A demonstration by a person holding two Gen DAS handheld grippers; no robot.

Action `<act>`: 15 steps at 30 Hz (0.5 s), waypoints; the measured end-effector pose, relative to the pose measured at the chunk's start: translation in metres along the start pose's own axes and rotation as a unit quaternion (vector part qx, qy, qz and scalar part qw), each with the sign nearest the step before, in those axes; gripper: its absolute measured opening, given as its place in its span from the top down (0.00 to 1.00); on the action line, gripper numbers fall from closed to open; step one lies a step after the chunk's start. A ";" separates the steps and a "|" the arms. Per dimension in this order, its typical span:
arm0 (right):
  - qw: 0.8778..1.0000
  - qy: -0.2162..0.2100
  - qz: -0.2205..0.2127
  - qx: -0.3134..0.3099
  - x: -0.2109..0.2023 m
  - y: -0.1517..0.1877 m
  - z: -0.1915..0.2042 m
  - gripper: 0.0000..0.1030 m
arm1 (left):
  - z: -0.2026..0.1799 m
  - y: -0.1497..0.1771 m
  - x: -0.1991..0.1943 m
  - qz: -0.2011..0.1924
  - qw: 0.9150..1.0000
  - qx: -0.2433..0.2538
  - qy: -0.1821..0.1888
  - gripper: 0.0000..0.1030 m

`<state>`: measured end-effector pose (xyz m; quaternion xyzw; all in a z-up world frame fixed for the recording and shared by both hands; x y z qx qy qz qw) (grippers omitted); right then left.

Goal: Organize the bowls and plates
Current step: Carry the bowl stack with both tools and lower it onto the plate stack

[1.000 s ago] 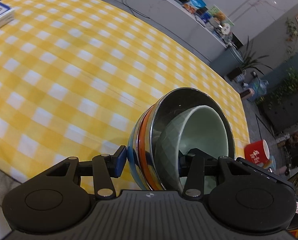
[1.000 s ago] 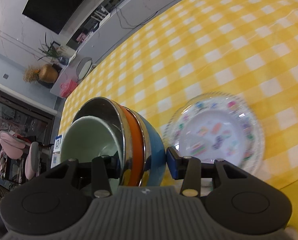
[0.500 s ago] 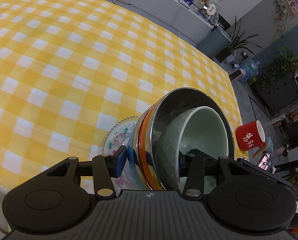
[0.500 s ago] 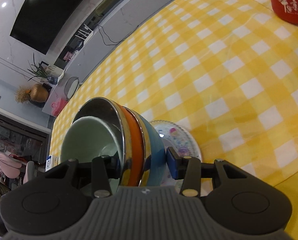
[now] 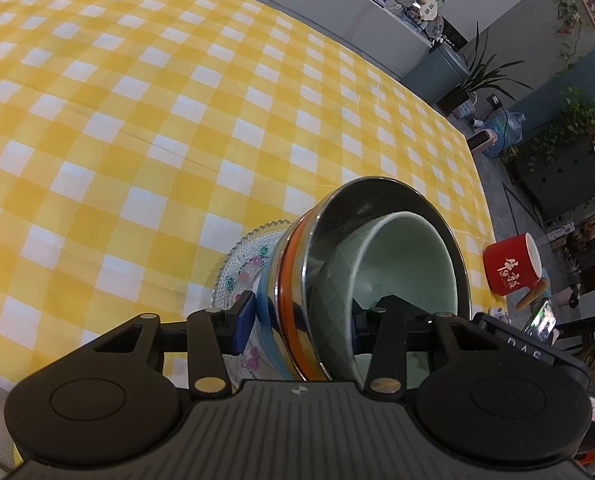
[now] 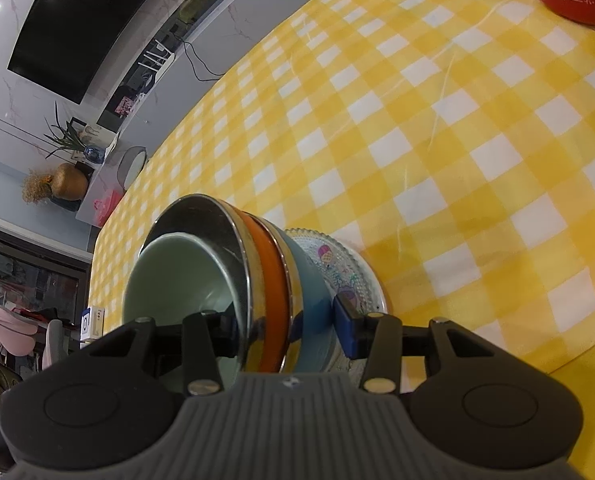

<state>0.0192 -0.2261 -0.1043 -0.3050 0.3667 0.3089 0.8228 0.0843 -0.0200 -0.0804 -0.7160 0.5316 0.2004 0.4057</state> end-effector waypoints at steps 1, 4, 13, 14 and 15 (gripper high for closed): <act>1.000 0.000 0.002 0.005 0.001 0.000 -0.001 0.52 | -0.001 0.000 0.000 0.001 1.000 0.003 -0.002 0.56; 1.000 -0.002 0.004 0.006 0.001 0.000 0.000 0.51 | 0.001 0.000 -0.001 0.000 1.000 -0.005 0.000 0.56; 1.000 -0.009 -0.014 -0.018 -0.008 -0.004 0.008 0.37 | -0.003 -0.003 -0.005 -0.012 1.000 0.005 -0.013 0.48; 1.000 -0.007 -0.016 -0.022 -0.009 -0.004 0.009 0.36 | -0.003 -0.003 -0.006 -0.014 1.000 0.006 -0.014 0.47; 0.999 -0.004 -0.020 -0.027 -0.011 -0.005 0.010 0.34 | -0.004 -0.003 -0.008 -0.017 1.000 0.007 -0.014 0.46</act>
Point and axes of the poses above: each gripper's, at about its wrist camera, not at the fingertips, and x roughly the way its jaws point, z to its left, y to its underside, the point moved 9 cm from there along x, roughly the way its jaws point, and after that the axes turned 8 degrees about y, right-handed, at the moved point
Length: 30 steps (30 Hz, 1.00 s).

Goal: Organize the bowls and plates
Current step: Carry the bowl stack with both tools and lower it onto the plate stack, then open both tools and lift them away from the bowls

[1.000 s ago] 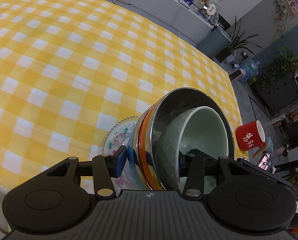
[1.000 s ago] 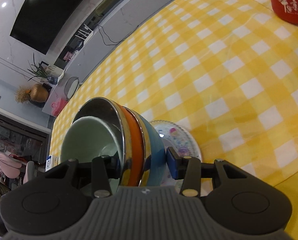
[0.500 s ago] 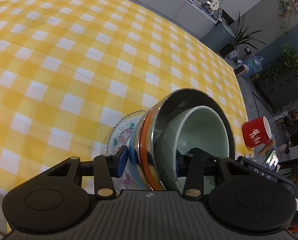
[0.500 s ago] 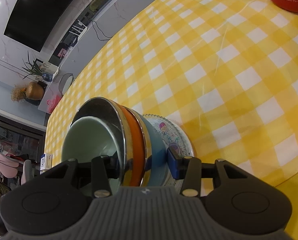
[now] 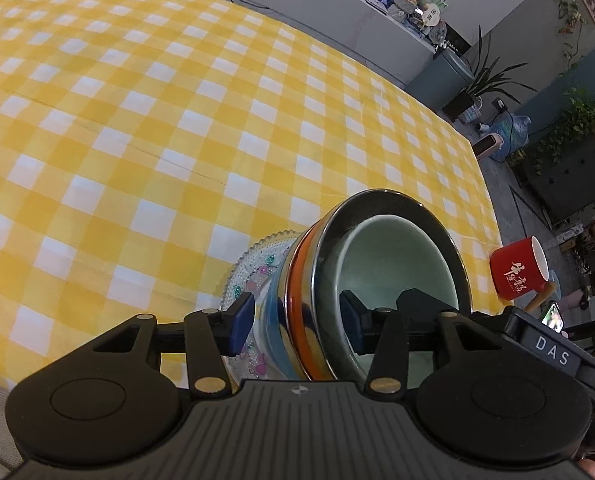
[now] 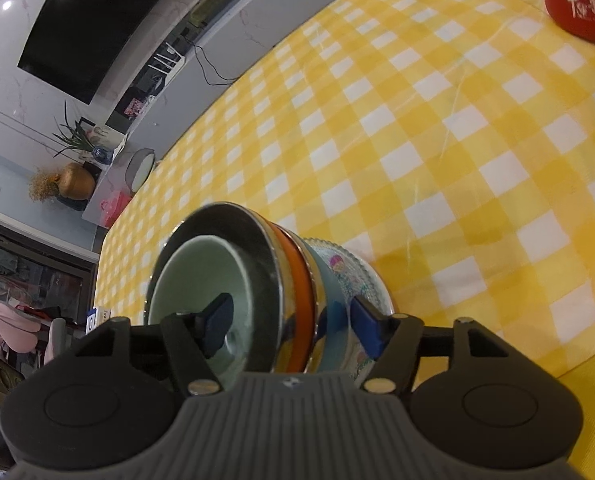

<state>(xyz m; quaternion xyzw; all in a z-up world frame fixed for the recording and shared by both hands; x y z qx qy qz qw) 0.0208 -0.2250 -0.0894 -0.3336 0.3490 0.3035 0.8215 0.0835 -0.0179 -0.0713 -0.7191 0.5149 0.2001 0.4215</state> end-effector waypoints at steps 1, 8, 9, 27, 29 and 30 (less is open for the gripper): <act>1.000 0.005 -0.006 -0.006 -0.002 -0.001 0.001 0.33 | -0.001 0.000 -0.003 -0.003 1.000 0.003 0.000 0.46; 0.995 0.024 -0.074 -0.058 -0.035 -0.008 0.018 0.29 | -0.023 -0.010 -0.045 -0.068 0.995 0.074 -0.022 0.45; 0.993 0.026 -0.090 -0.068 -0.043 -0.008 0.023 0.29 | -0.026 -0.011 -0.054 -0.083 0.992 0.089 -0.029 0.45; 0.933 0.070 -0.269 -0.230 -0.150 0.049 0.049 0.23 | -0.075 0.036 -0.151 -0.266 0.897 0.318 -0.153 0.42; 0.930 0.076 -0.266 -0.240 -0.148 0.061 0.048 0.22 | -0.072 0.043 -0.153 -0.269 0.889 0.328 -0.173 0.35; 0.929 0.079 -0.264 -0.247 -0.147 0.069 0.046 0.22 | -0.072 0.046 -0.153 -0.269 0.886 0.330 -0.180 0.35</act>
Point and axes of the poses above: each gripper's, at about its wrist camera, not at the fingertips, and x roughly the way its jaws point, z to its left, y to its underside, the point moved 9 cm from there along x, roughly the way its jaws point, and after that the axes turned 8 degrees about y, right-handed, at the moved point
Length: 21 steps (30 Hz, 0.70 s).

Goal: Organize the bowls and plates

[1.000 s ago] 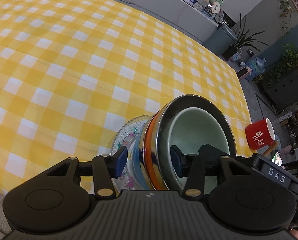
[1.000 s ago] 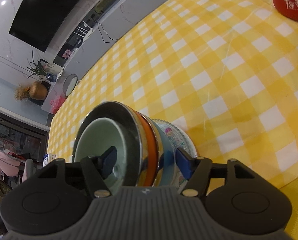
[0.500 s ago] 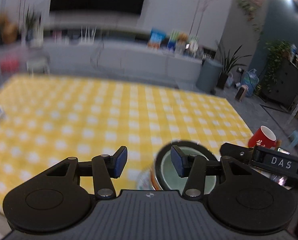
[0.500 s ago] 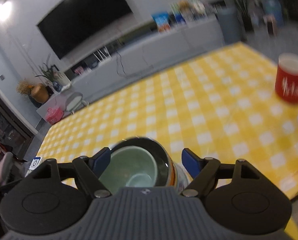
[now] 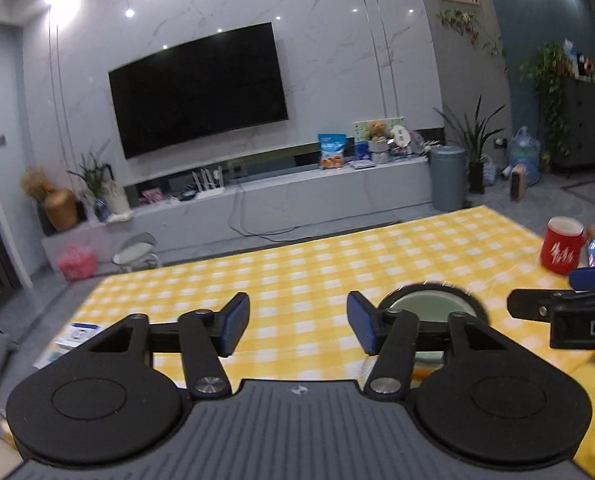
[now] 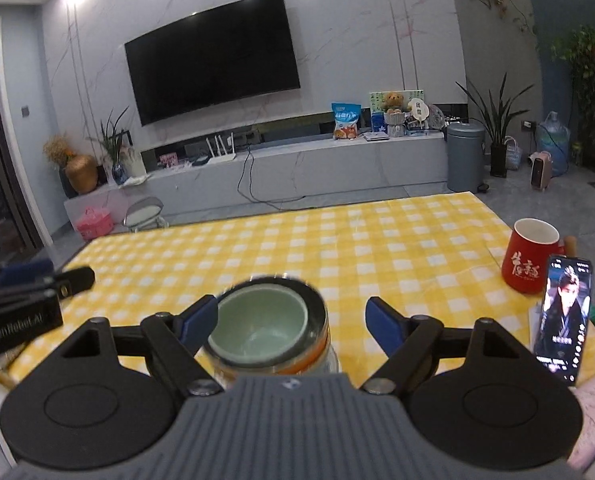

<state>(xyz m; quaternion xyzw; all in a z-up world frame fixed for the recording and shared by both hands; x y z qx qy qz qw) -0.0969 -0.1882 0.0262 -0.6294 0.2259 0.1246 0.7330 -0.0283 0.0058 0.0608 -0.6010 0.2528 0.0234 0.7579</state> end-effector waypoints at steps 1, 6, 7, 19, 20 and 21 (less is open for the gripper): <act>1.000 0.001 0.002 -0.008 -0.002 0.006 0.002 0.20 | -0.001 0.003 -0.001 0.002 1.000 0.001 -0.004 0.34; 0.998 0.006 0.016 -0.057 -0.006 0.030 0.016 0.15 | -0.007 0.024 0.000 0.039 0.999 0.010 0.009 0.30; 0.998 0.008 0.020 -0.066 -0.006 0.034 0.018 0.14 | -0.010 0.028 0.004 0.048 0.999 0.012 0.010 0.30; 0.994 0.014 0.063 -0.094 0.016 0.063 0.024 0.09 | -0.009 0.077 0.027 0.135 0.990 -0.004 0.024 0.26; 0.993 0.015 0.067 -0.093 0.019 0.065 0.023 0.09 | -0.008 0.081 0.027 0.140 0.990 -0.002 0.025 0.26; 0.993 0.016 0.071 -0.092 0.019 0.065 0.023 0.09 | -0.009 0.084 0.028 0.144 0.989 0.000 0.025 0.26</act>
Point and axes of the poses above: each gripper's, at about its wrist camera, not at the fingertips, and x roughly the way its jaws point, z to its left, y to its underside, the point moved 9 cm from there along x, roughly the way its jaws point, and after that the axes turned 8 degrees about y, right-handed, at the moved point
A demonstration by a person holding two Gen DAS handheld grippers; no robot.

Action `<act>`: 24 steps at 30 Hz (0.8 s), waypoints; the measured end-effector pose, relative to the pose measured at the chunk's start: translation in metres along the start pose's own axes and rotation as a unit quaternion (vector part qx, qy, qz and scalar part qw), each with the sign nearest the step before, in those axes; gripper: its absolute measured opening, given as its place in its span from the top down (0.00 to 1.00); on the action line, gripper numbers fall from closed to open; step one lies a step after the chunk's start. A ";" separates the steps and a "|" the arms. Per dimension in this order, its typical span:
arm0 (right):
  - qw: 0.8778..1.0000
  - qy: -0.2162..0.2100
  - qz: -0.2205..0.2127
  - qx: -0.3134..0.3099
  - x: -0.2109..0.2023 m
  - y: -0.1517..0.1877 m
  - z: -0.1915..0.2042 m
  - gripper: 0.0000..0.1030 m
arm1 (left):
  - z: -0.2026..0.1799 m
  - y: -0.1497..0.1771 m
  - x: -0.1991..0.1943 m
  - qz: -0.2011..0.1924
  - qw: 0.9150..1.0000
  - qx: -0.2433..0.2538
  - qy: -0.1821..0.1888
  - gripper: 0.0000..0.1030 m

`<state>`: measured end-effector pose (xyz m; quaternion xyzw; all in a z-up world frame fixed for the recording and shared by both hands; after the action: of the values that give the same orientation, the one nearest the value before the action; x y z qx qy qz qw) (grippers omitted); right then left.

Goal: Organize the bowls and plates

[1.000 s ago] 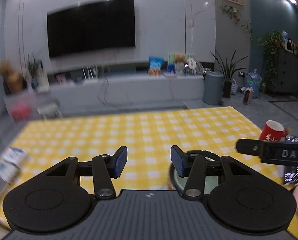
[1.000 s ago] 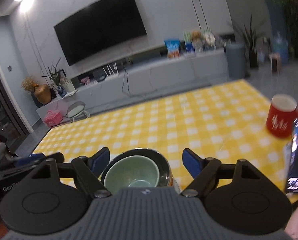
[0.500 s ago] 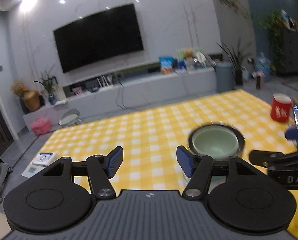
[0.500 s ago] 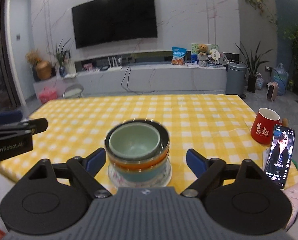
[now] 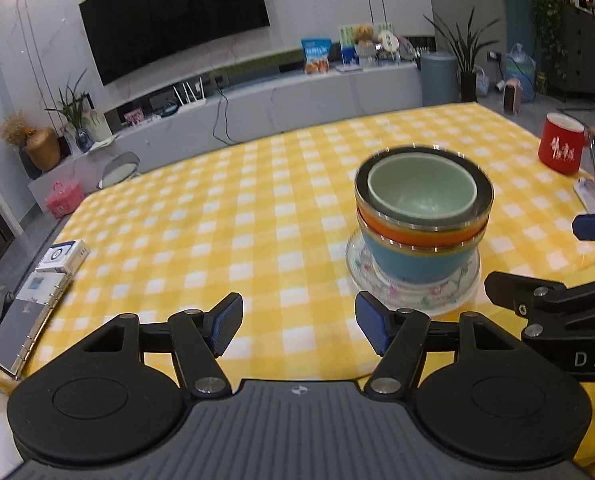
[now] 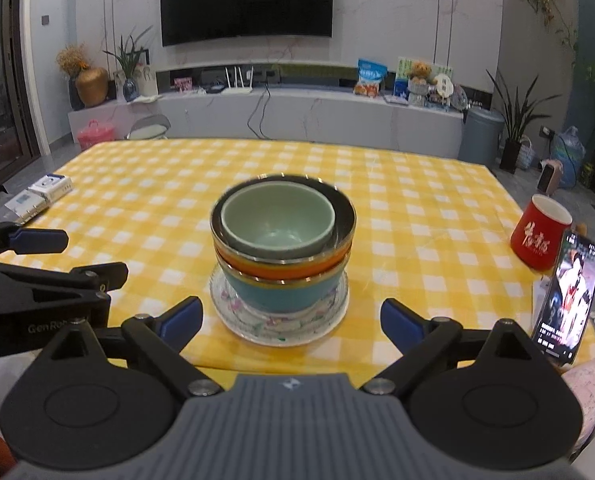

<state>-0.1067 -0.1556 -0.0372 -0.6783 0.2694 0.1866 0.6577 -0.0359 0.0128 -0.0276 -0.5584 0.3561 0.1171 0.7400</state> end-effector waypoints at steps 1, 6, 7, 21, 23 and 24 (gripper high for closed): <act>1.000 0.000 0.004 0.001 0.003 0.001 0.000 0.09 | -0.001 0.001 0.002 0.004 1.000 0.002 0.000 0.26; 1.000 0.002 0.018 0.006 0.009 0.007 0.001 0.09 | -0.001 0.007 0.006 0.017 1.000 0.001 0.005 0.26; 1.000 0.002 0.019 0.006 0.010 0.007 0.001 0.09 | -0.001 0.007 0.006 0.018 1.000 0.001 0.005 0.26; 1.000 0.007 0.020 0.001 0.011 0.008 0.002 0.07 | 0.000 0.006 0.003 0.017 1.000 0.001 0.003 0.25; 1.000 0.007 0.020 -0.001 0.011 0.008 0.003 0.07 | 0.000 0.006 0.004 0.018 1.000 0.001 0.003 0.25; 1.000 0.007 0.020 -0.001 0.011 0.008 0.003 0.07 | 0.000 0.006 0.003 0.018 1.000 0.002 0.002 0.25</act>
<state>-0.1029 -0.1542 -0.0506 -0.6752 0.2871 0.1950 0.6509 -0.0370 0.0143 -0.0342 -0.5510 0.3681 0.1285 0.7378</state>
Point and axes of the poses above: each gripper's, at about its wrist camera, not at the fingertips, and x roughly the way its jaws point, z to its left, y to its underside, the point moved 9 cm from there along x, roughly the way its jaws point, and after that the axes turned 8 degrees about y, right-handed, at the moved point
